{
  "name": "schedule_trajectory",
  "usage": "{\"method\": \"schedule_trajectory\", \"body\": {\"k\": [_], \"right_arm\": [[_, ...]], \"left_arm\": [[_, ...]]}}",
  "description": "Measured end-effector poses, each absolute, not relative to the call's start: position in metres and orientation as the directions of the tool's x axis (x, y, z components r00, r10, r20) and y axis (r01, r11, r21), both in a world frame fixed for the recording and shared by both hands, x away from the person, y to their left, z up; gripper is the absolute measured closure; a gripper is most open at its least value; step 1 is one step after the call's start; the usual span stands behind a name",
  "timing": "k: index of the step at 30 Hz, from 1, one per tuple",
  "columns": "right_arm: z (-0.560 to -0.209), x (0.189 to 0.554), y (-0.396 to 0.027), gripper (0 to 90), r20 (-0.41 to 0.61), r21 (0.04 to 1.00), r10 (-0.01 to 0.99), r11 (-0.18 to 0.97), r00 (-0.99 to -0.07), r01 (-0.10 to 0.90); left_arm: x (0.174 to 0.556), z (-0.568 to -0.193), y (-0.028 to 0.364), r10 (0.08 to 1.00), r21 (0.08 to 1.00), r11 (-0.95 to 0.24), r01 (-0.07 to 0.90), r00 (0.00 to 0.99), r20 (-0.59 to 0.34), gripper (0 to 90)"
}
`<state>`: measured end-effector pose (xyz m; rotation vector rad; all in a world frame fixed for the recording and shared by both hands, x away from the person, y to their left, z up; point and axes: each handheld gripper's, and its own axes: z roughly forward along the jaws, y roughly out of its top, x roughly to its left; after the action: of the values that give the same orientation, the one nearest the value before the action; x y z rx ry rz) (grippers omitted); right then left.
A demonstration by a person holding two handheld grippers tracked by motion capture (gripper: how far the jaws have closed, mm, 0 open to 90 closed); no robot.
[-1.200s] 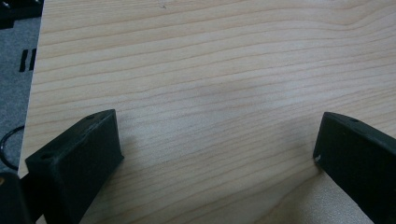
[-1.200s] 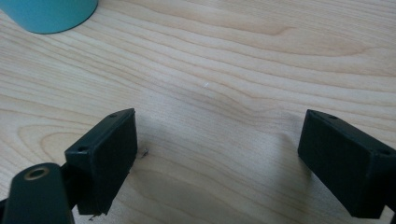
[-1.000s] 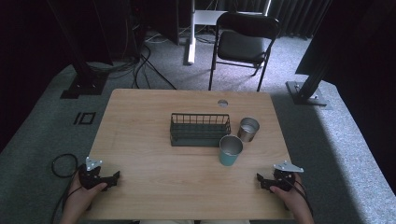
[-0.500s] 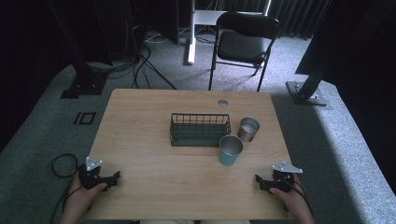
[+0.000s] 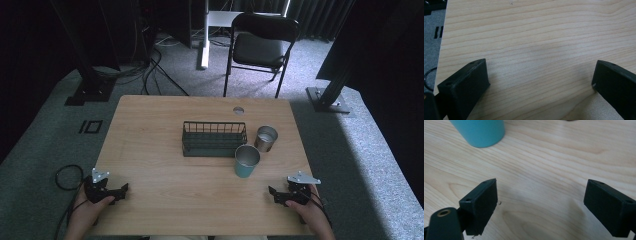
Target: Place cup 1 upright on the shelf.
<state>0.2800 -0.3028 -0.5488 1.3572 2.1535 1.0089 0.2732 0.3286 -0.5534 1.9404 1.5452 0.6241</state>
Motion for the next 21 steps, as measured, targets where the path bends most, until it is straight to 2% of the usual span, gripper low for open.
{"method": "schedule_trajectory", "body": {"k": [21], "right_arm": [[-0.541, 0.294, -0.273, 11.6, 0.047, 0.78, 0.846, 0.301, -0.531, 0.549]], "left_arm": [[0.273, -0.553, 0.329, 0.975, 0.689, -0.165, 0.706, 0.221, 0.007, 1.3]]}}
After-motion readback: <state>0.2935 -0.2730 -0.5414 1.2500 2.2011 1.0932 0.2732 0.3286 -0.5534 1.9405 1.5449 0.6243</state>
